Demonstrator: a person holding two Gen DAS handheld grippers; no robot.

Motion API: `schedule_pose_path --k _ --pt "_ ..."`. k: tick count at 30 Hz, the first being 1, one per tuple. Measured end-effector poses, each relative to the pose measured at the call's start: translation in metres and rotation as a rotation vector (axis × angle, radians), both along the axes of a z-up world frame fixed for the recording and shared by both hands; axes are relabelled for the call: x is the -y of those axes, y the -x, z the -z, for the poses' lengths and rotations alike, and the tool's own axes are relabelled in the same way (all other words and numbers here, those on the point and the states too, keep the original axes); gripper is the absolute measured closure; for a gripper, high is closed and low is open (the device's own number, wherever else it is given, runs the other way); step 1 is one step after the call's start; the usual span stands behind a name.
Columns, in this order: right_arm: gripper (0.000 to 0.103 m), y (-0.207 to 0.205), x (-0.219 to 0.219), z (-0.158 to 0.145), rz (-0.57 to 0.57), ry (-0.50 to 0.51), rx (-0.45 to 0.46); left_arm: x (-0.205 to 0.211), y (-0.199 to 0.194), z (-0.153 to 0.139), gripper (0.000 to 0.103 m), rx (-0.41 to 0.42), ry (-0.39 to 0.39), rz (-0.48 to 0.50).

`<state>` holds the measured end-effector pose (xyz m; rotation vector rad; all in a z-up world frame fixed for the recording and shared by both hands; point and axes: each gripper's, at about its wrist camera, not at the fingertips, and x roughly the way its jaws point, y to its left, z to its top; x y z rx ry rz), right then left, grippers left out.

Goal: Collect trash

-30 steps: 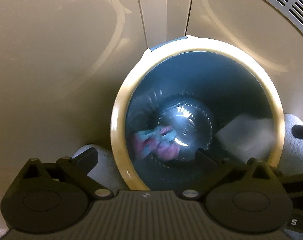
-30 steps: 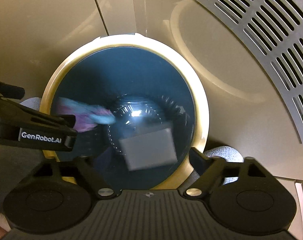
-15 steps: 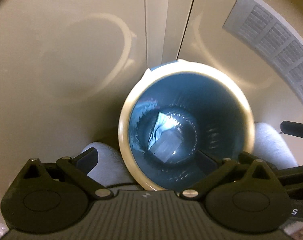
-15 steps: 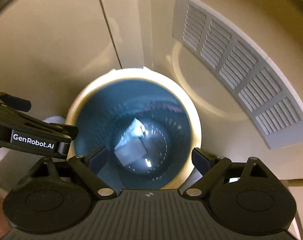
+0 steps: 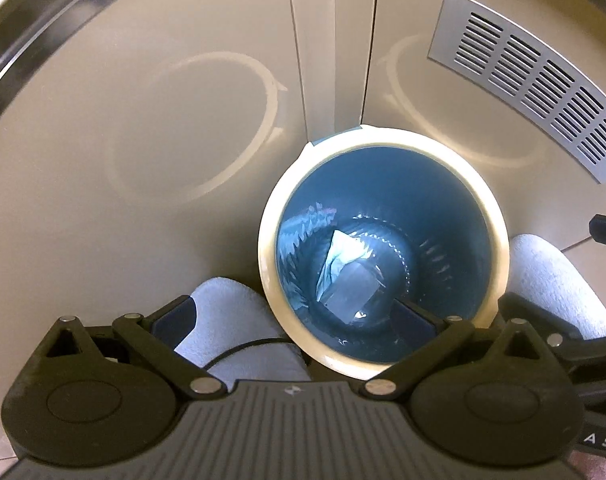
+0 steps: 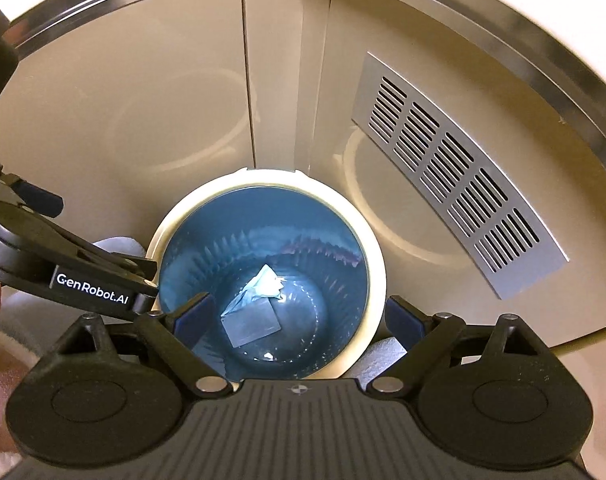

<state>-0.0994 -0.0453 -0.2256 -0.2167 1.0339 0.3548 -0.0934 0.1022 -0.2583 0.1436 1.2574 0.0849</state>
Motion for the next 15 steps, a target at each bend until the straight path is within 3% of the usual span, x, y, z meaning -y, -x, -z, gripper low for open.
schedule_pose_path --k 15 --pt "0.010 0.005 0.002 -0.002 0.006 -0.006 0.023 -0.005 0.015 -0.015 0.000 0.052 -0.006 0.000"
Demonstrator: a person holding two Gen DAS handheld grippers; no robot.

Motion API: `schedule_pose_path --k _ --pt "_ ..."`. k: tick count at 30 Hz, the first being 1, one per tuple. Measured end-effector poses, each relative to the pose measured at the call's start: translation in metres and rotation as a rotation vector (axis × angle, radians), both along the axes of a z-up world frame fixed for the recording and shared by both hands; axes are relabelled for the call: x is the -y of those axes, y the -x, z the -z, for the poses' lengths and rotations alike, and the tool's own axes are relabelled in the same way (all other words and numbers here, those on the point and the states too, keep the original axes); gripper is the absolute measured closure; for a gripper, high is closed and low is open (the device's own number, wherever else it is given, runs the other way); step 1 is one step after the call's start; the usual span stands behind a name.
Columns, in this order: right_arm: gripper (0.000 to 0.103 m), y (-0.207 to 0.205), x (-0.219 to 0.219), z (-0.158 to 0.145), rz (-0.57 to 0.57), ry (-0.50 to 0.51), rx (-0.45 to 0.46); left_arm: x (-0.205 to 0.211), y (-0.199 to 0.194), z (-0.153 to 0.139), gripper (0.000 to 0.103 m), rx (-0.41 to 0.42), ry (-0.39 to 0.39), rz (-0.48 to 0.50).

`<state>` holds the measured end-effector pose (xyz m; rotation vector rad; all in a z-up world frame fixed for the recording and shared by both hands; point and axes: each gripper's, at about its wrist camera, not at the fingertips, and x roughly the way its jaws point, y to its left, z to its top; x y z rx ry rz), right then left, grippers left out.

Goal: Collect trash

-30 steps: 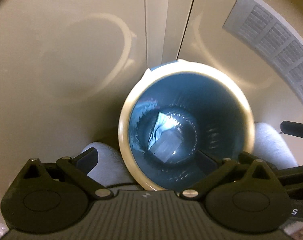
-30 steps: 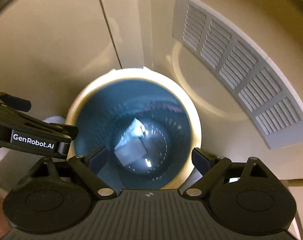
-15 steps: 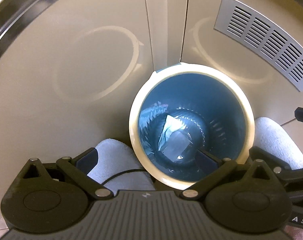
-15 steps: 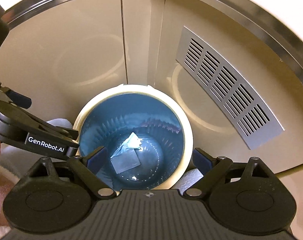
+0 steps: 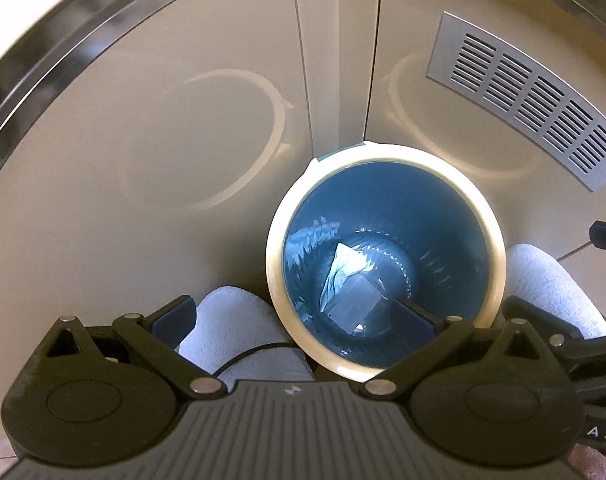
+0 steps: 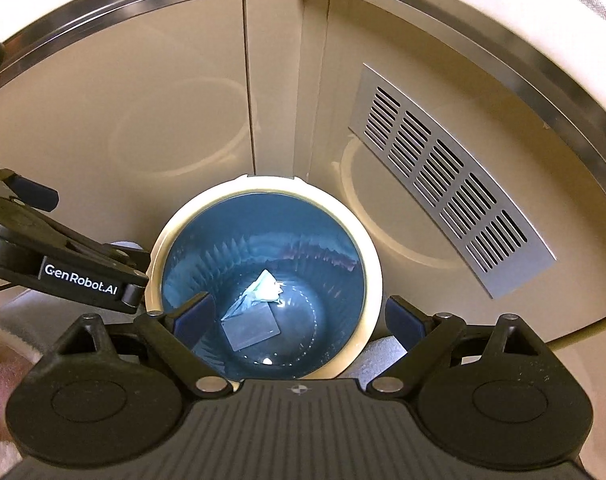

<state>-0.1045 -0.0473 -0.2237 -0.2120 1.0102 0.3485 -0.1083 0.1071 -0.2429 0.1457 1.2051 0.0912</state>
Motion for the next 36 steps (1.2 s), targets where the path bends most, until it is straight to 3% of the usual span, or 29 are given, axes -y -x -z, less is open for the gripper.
schedule_pose_path --k 19,25,31,36 --pt "0.010 -0.003 0.002 0.004 0.014 -0.004 -0.010 0.005 0.003 -0.003 0.000 0.023 -0.023 0.029" --pt "0.010 -0.002 0.005 -0.004 0.035 -0.012 0.028 -0.001 0.002 -0.003 0.000 0.034 -0.021 0.021" --pt "0.010 0.006 0.023 -0.034 0.054 -0.057 0.122 -0.002 0.006 -0.022 0.000 0.092 -0.021 0.040" --pt "0.009 0.016 0.049 -0.086 0.071 -0.142 0.272 -0.006 0.005 -0.050 0.000 0.140 0.035 0.020"
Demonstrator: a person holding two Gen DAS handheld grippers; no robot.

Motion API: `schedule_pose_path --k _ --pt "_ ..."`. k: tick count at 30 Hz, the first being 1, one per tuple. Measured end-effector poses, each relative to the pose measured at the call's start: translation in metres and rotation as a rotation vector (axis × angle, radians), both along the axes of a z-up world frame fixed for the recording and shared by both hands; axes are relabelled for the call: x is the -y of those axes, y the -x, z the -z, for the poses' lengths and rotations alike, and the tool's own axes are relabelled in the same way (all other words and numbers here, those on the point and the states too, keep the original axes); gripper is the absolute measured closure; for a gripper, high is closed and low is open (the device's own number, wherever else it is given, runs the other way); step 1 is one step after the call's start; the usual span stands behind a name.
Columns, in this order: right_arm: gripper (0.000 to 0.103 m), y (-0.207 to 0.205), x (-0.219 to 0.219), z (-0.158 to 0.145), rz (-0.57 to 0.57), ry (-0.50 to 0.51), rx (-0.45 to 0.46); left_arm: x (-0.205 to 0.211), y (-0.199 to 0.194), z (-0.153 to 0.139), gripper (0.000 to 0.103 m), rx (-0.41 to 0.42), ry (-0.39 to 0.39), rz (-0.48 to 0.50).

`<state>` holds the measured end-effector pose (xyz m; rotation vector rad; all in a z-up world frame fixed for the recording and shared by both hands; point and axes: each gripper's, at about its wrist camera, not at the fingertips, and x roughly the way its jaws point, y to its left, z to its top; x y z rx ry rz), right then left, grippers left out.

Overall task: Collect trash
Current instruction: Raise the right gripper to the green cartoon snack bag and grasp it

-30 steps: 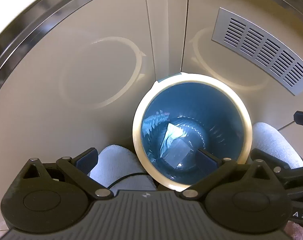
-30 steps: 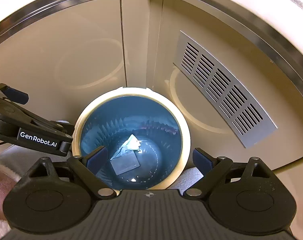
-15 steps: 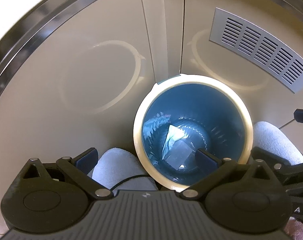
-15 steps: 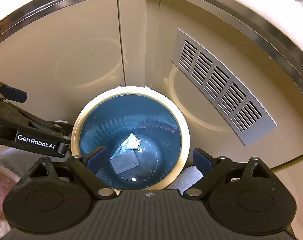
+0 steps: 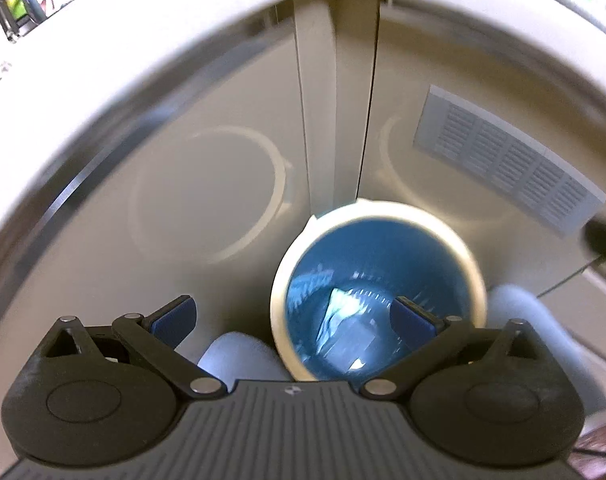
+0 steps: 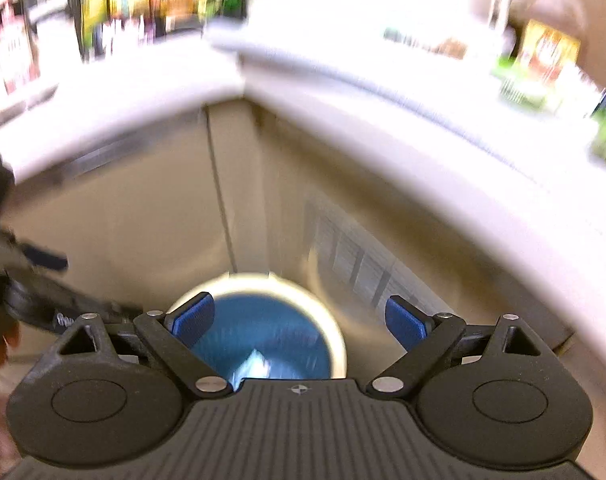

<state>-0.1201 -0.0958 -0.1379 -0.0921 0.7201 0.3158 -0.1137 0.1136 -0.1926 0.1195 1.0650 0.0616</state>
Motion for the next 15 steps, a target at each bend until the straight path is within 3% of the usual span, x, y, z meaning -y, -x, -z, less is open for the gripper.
schedule_pose_path --k 5,8,11,15 --pt "0.003 0.000 0.044 -0.061 0.068 0.005 0.231 -0.002 0.002 -0.035 0.000 0.087 0.026 -0.001" --pt "0.000 -0.013 0.075 -0.085 0.161 0.071 0.343 -0.004 0.004 -0.055 0.000 0.135 0.039 -0.007" --pt "0.000 -0.040 0.105 -0.097 0.269 0.143 0.370 -0.005 0.005 -0.071 0.000 0.171 0.056 -0.012" --pt "0.000 -0.083 0.140 -0.087 0.364 0.207 0.294 -0.007 0.004 -0.085 0.000 0.198 0.067 -0.017"
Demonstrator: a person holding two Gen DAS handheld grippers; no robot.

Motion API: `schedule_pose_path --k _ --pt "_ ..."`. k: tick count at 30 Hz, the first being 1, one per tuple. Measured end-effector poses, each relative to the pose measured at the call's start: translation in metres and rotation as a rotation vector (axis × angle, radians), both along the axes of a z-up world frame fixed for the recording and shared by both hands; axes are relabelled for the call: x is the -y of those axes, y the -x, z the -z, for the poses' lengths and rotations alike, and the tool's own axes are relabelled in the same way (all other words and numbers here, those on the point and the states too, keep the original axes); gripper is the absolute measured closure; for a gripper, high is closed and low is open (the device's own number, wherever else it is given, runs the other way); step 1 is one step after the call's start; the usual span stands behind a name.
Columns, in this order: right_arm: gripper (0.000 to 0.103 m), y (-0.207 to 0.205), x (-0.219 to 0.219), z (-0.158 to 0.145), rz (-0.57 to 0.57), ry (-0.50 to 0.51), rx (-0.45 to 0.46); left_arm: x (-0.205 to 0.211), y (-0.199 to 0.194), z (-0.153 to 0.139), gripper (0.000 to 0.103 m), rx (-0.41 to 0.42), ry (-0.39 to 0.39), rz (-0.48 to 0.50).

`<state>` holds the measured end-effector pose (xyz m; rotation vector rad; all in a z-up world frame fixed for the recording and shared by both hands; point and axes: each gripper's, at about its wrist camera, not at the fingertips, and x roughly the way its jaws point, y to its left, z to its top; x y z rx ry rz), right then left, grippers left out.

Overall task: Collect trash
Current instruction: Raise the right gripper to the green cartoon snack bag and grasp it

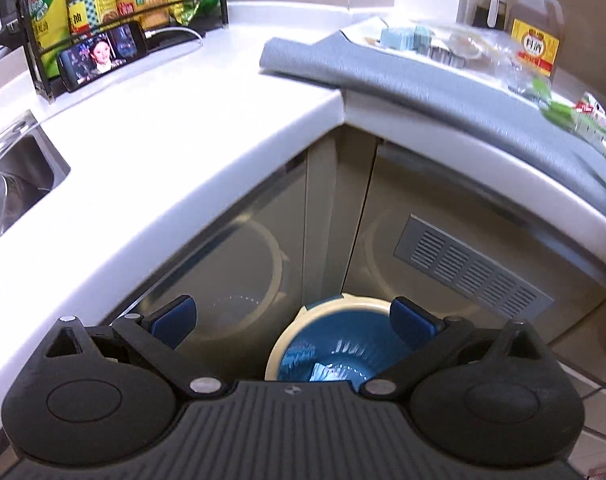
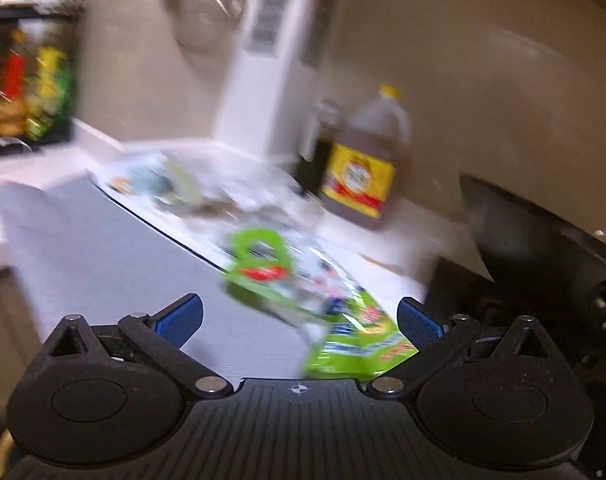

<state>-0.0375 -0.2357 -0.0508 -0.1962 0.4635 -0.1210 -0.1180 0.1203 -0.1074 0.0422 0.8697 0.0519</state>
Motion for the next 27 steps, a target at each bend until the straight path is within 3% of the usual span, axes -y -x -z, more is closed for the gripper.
schedule_pose_path --k 10,11,13,14,15,19,27 --pt "0.000 -0.067 0.026 0.042 0.078 0.044 -0.161 -0.001 -0.006 -0.006 0.000 0.001 -0.018 -0.007" --pt "0.003 -0.070 0.026 0.044 0.072 0.037 -0.165 0.000 -0.007 -0.007 0.000 0.004 -0.020 -0.003" --pt "0.024 -0.069 0.026 0.045 0.046 -0.014 -0.163 0.004 -0.008 -0.010 0.000 0.015 -0.026 0.007" --pt "0.045 -0.068 0.027 0.044 0.042 -0.050 -0.162 0.006 -0.010 -0.012 0.000 0.020 -0.026 0.012" --pt "0.058 -0.066 0.025 0.044 0.044 -0.070 -0.158 0.008 -0.010 -0.013 0.000 0.026 -0.025 0.015" --pt "0.071 -0.052 0.014 0.042 0.018 -0.077 -0.101 0.020 -0.015 -0.019 0.000 0.050 -0.023 0.040" --pt "0.072 -0.016 0.015 0.032 0.033 -0.322 -0.038 0.055 -0.030 -0.040 0.000 0.132 -0.054 0.115"
